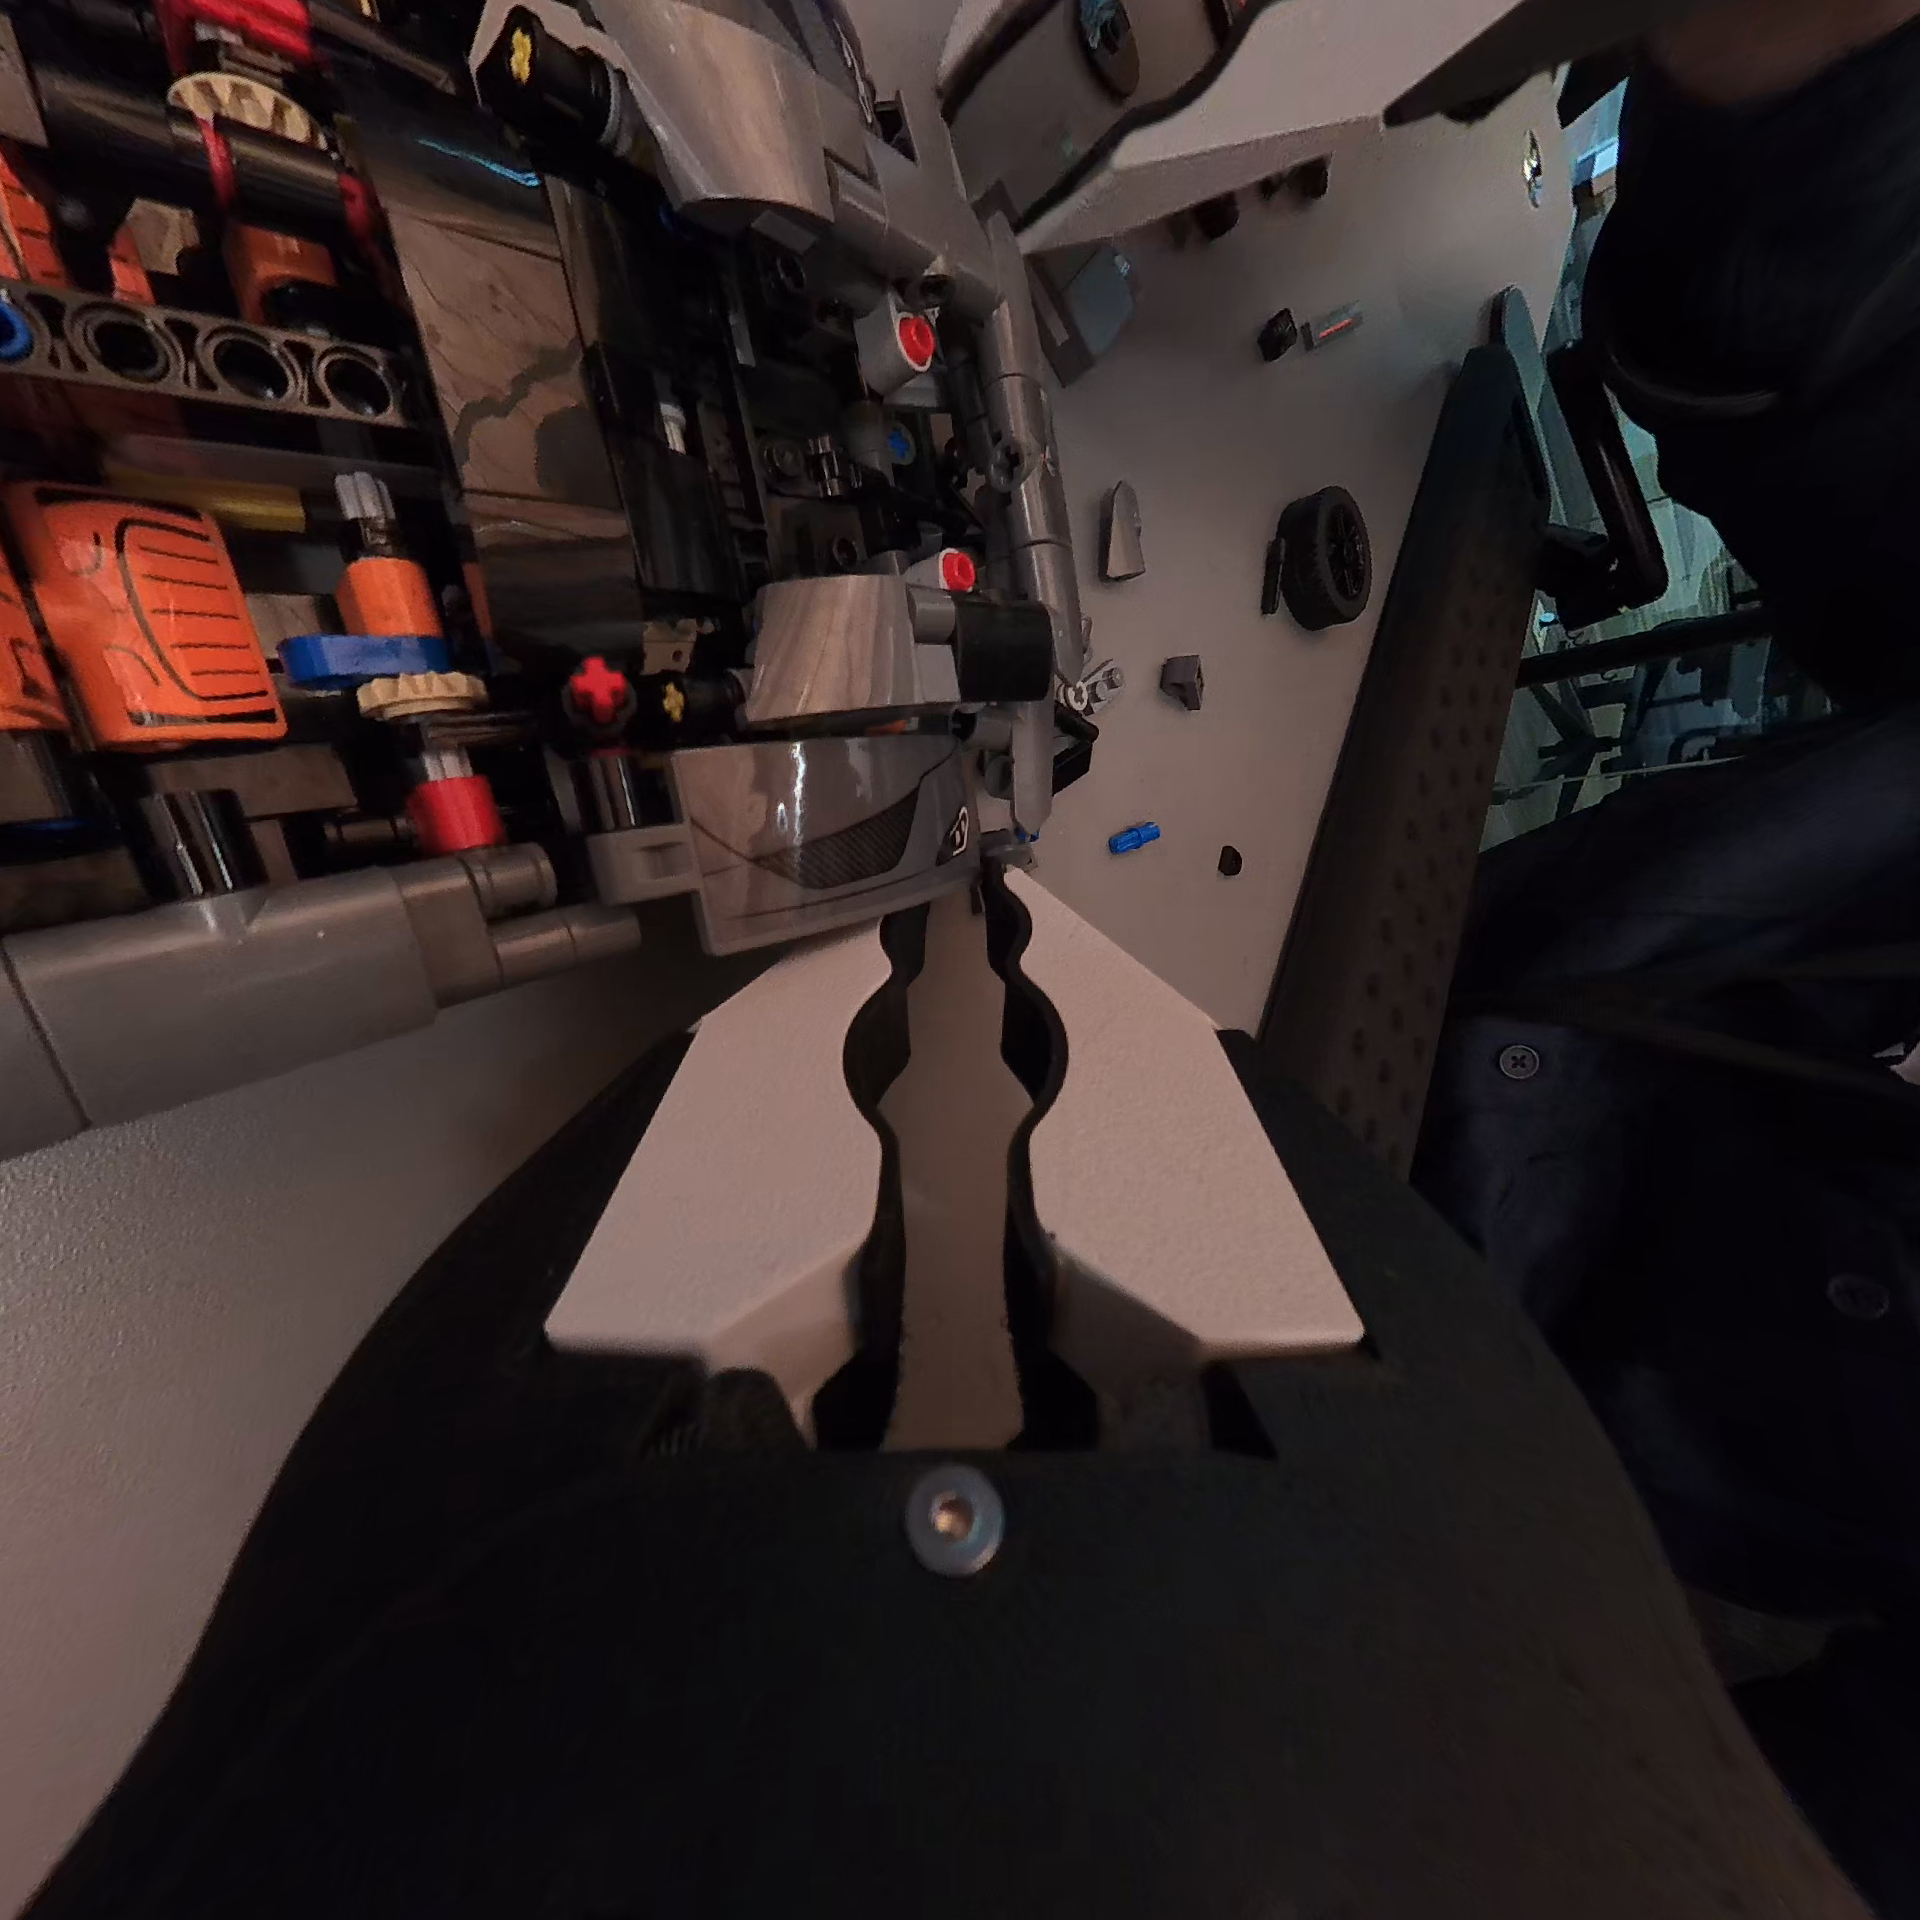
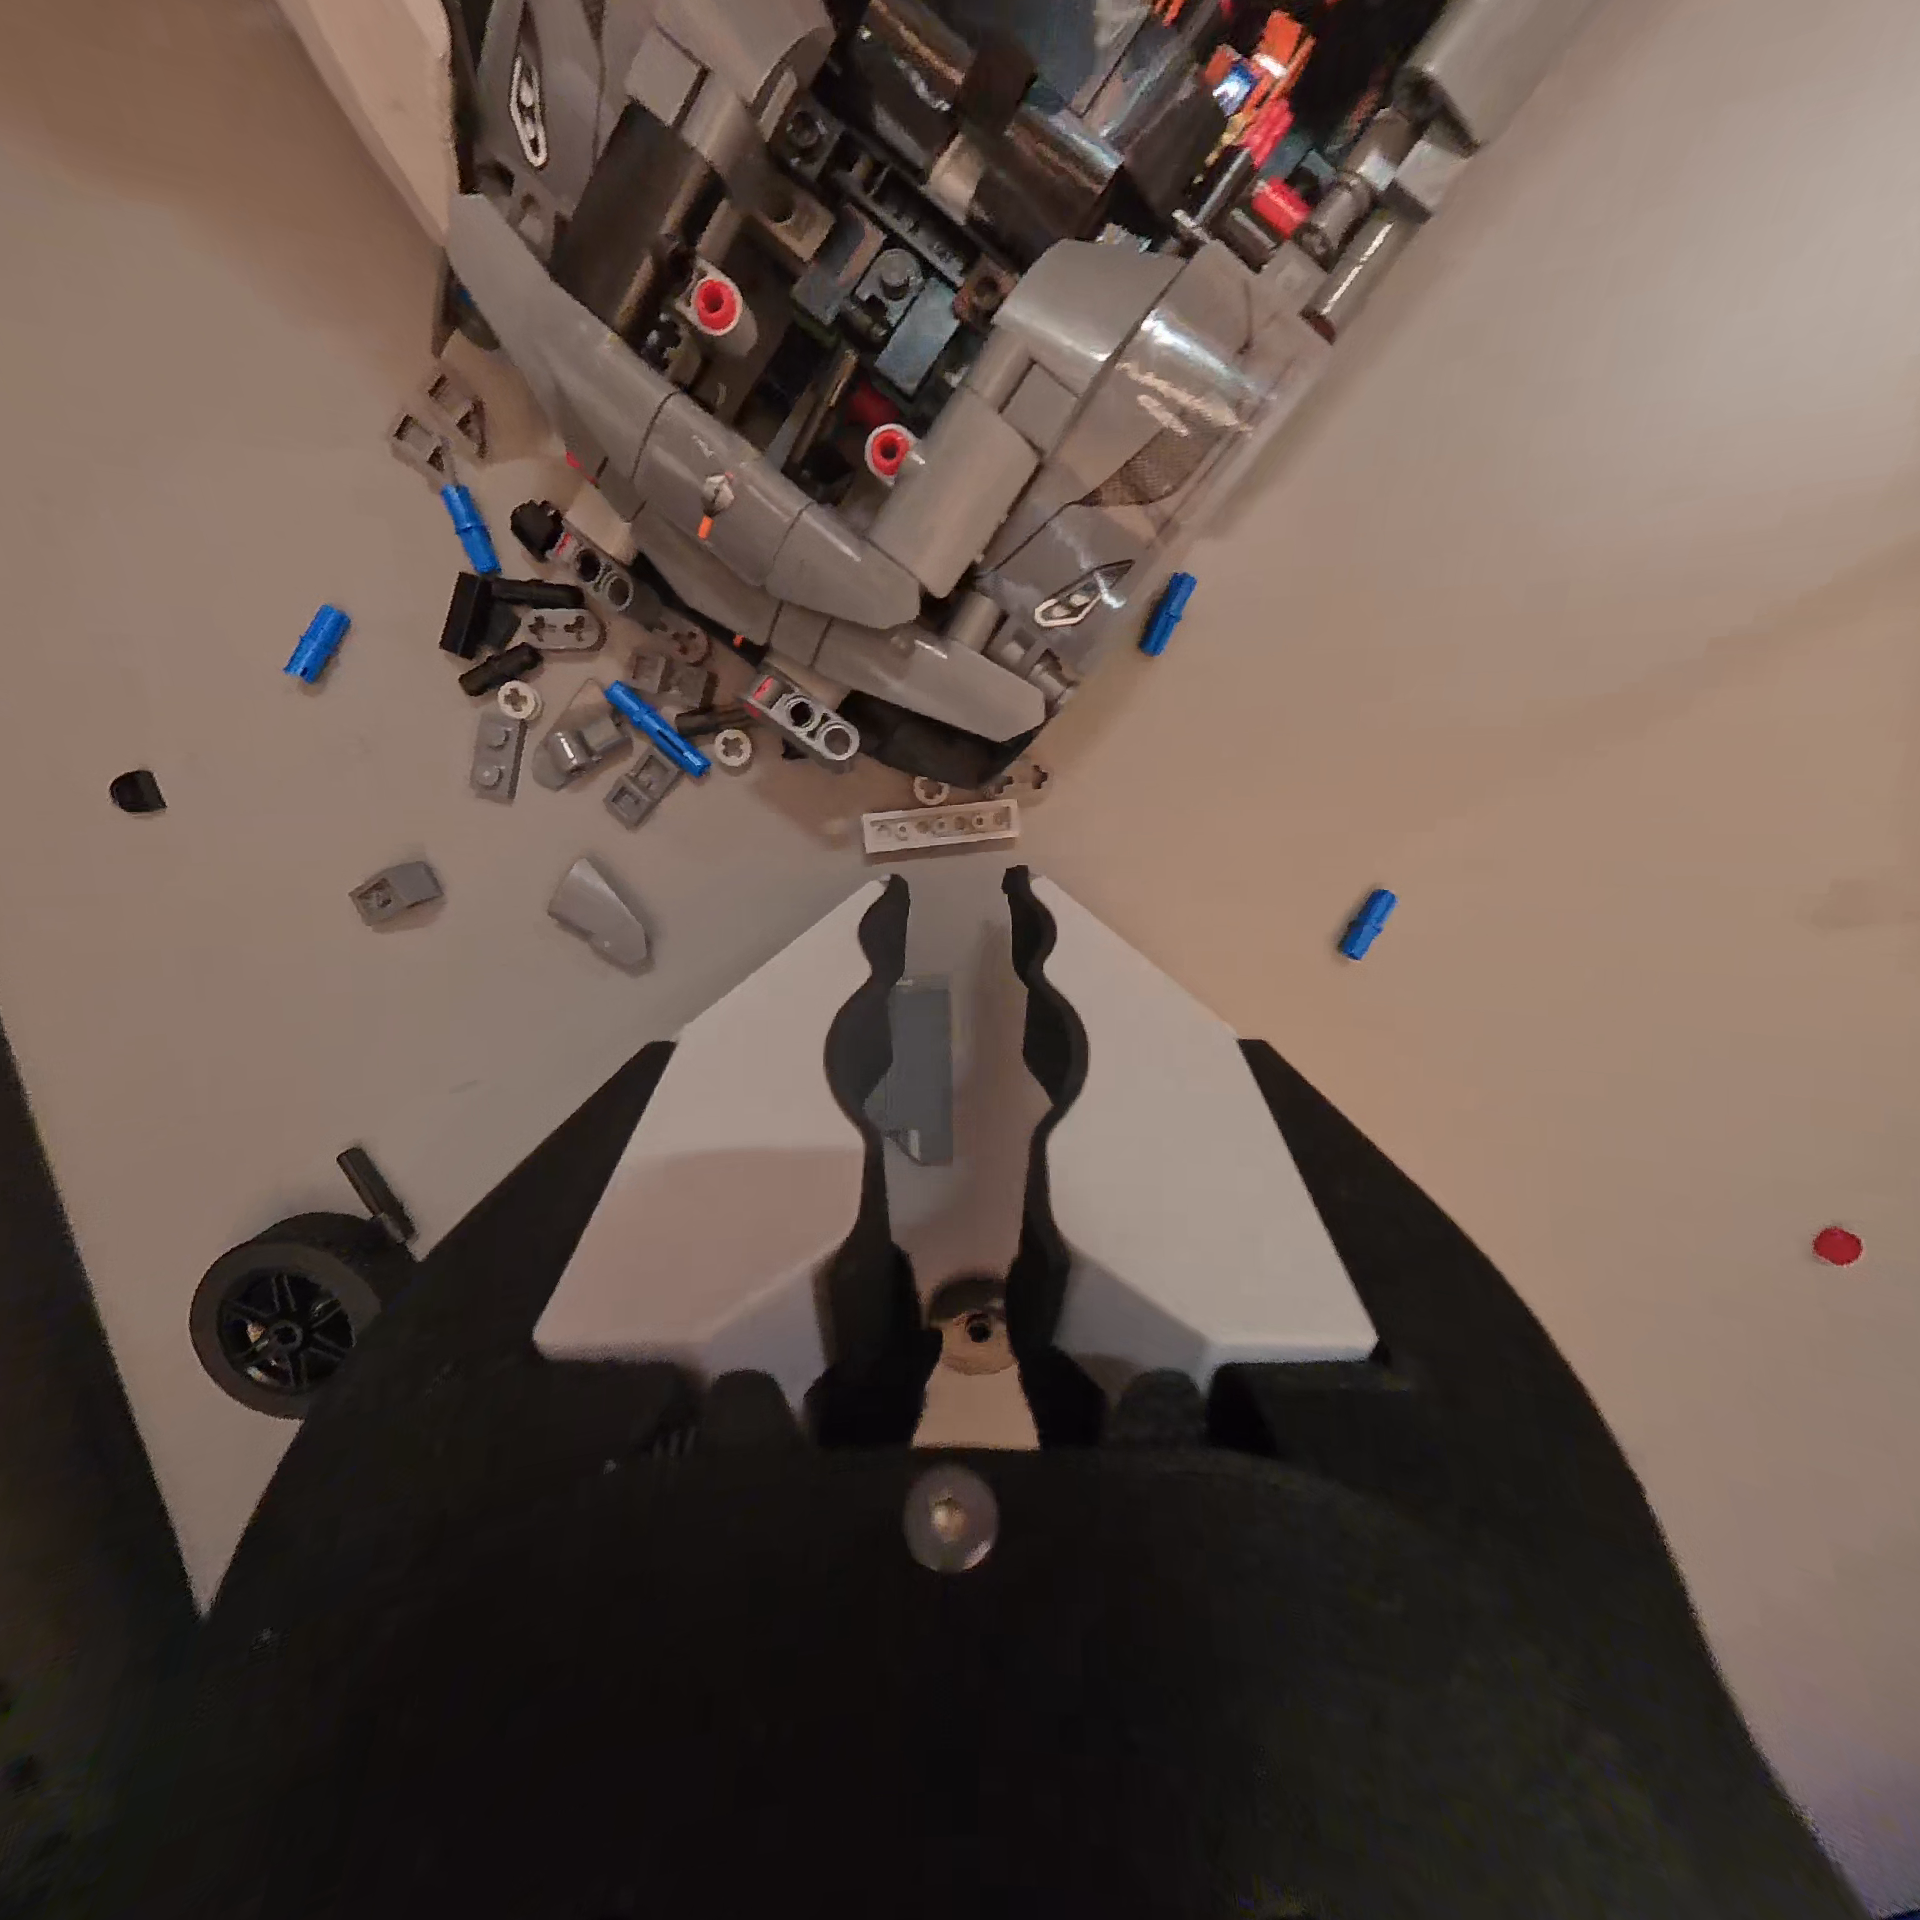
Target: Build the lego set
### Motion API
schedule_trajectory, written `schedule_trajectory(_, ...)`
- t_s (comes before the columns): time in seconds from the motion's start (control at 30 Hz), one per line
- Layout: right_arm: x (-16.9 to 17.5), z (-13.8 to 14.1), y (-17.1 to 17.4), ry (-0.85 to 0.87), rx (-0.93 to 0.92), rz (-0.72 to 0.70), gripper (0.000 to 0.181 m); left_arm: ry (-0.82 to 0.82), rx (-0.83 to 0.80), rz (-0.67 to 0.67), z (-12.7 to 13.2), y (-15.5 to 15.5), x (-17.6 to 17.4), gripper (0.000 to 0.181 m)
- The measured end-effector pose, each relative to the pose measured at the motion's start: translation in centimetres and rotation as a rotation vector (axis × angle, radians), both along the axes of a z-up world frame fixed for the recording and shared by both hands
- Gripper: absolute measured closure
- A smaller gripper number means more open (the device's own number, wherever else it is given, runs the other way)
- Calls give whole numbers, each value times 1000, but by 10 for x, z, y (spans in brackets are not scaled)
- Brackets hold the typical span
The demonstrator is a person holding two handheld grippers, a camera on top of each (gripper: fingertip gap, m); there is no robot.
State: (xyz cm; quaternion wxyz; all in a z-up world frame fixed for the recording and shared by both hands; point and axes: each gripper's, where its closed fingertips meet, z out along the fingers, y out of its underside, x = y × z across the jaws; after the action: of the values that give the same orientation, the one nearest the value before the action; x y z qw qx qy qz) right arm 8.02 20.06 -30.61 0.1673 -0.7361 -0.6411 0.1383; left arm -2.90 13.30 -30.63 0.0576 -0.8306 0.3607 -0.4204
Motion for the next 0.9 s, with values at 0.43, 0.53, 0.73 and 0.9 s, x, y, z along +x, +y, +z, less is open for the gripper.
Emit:
schedule_trajectory(0.43,-16,-3,13,114,-22,-50,170,4,0,2,0,0,0,171)
schedule_trajectory(0.53,-21,-5,13,133,-38,-54,171,3,-2,4,-1,0,0,171)
schedule_trajectory(0.73,-23,-3,15,158,-39,-60,178,3,-1,10,-1,1,-1,170)
schedule_trajectory(0.9,-23,-3,14,160,-49,-50,178,5,-1,11,-1,1,-1,170)
